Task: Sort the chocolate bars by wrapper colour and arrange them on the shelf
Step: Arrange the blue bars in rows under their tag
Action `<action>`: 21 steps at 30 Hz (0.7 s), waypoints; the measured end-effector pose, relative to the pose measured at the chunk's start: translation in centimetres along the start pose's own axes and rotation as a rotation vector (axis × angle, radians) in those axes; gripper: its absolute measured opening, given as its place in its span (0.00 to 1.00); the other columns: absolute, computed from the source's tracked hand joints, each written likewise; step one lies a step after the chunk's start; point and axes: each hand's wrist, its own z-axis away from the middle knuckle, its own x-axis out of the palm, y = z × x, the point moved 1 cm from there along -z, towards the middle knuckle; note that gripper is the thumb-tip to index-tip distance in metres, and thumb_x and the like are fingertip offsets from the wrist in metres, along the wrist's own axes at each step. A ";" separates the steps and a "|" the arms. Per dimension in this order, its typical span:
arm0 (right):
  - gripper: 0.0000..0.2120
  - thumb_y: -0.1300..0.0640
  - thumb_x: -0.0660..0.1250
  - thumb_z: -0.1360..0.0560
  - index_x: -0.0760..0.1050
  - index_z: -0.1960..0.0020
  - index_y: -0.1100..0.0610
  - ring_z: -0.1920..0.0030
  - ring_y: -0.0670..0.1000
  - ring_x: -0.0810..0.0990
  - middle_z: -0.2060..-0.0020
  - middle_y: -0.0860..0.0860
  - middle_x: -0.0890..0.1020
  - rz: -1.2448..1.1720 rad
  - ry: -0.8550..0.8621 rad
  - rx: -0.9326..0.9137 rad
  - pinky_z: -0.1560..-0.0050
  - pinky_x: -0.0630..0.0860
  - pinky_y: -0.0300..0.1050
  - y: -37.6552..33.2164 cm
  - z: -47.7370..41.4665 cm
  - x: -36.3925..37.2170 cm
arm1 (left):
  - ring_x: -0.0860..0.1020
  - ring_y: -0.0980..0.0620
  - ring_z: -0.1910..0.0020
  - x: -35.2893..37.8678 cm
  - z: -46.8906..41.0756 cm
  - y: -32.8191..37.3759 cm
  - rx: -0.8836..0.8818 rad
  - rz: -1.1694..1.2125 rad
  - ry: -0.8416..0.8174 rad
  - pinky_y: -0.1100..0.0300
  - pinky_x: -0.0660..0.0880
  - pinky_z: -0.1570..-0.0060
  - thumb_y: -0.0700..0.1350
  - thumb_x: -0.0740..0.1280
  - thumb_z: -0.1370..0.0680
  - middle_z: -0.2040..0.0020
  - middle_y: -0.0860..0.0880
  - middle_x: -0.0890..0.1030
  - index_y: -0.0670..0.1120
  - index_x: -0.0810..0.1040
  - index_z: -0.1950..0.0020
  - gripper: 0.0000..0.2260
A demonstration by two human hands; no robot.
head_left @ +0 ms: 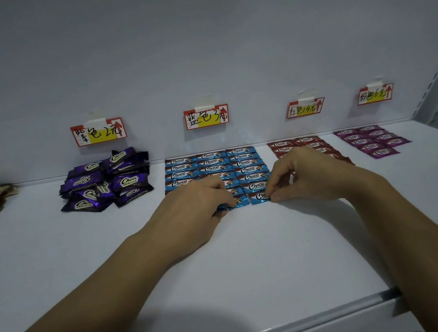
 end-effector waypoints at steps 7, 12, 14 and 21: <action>0.08 0.53 0.77 0.29 0.86 0.50 0.46 0.51 0.32 0.78 0.59 0.33 0.81 0.032 0.003 -0.004 0.64 0.73 0.26 -0.1 -0.1 0.3 | 0.73 0.57 0.36 0.0 0.1 -0.1 0.002 0.001 0.016 0.56 0.75 0.37 0.50 0.65 0.17 0.34 0.59 0.74 0.58 0.77 0.31 0.14; 0.03 0.52 0.74 0.26 0.84 0.52 0.46 0.51 0.43 0.82 0.57 0.37 0.84 -0.109 0.177 0.034 0.65 0.78 0.34 -0.3 0.1 -0.4 | 0.75 0.55 0.37 0.4 0.1 -0.5 -0.013 0.117 0.084 0.56 0.77 0.38 0.49 0.68 0.19 0.36 0.57 0.77 0.57 0.79 0.34 0.13; 0.03 0.54 0.72 0.24 0.83 0.50 0.49 0.55 0.44 0.81 0.55 0.42 0.84 -0.156 0.323 0.048 0.70 0.75 0.33 -0.6 0.2 -0.7 | 0.78 0.55 0.39 0.3 0.3 -0.5 -0.085 0.371 0.159 0.56 0.80 0.41 0.43 0.70 0.21 0.37 0.57 0.79 0.57 0.79 0.37 0.15; 0.02 0.57 0.71 0.23 0.82 0.52 0.50 0.54 0.52 0.84 0.58 0.46 0.85 -0.364 0.483 -0.098 0.60 0.83 0.47 -3.3 -0.4 1.1 | 0.78 0.50 0.62 -2.1 0.3 -0.8 -0.267 1.813 0.175 0.57 0.77 0.67 0.27 0.59 0.23 0.48 0.41 0.81 0.51 0.75 0.30 0.27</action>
